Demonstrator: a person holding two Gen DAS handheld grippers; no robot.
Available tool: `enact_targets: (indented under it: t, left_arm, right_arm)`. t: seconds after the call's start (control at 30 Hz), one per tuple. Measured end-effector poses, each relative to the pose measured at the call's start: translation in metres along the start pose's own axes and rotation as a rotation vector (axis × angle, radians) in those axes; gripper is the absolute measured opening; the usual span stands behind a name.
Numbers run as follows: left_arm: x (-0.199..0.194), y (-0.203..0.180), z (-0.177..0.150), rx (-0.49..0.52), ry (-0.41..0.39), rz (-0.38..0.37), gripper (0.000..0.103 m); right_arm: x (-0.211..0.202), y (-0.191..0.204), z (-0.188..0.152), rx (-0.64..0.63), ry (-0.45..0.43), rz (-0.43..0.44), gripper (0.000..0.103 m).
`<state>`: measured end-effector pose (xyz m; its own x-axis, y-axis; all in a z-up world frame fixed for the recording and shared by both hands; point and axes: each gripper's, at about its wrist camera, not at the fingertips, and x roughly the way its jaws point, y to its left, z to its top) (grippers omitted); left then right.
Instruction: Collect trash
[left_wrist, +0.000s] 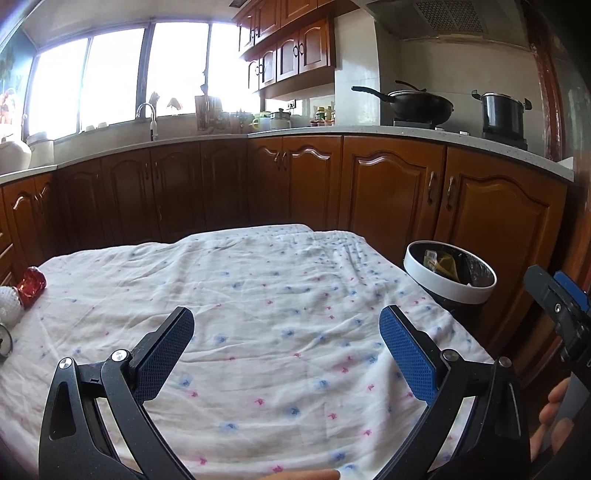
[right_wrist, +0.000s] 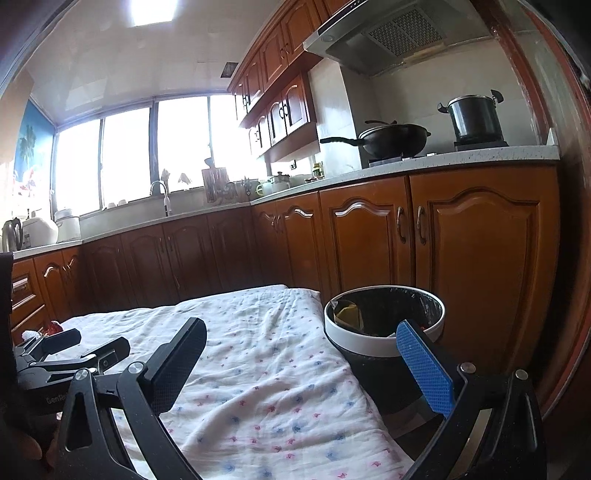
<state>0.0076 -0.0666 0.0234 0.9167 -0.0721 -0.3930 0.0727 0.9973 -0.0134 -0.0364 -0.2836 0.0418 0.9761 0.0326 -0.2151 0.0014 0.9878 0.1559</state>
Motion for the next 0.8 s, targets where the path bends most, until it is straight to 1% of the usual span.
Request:
enact_targets:
  t: [0.8]
  left_arm:
    - [-0.0074,-0.0031,0.0008,0.013,-0.023,0.014,0.103]
  right_arm:
    - [0.0003,0.0015,-0.0005,0.010,0.002,0.008,0.103]
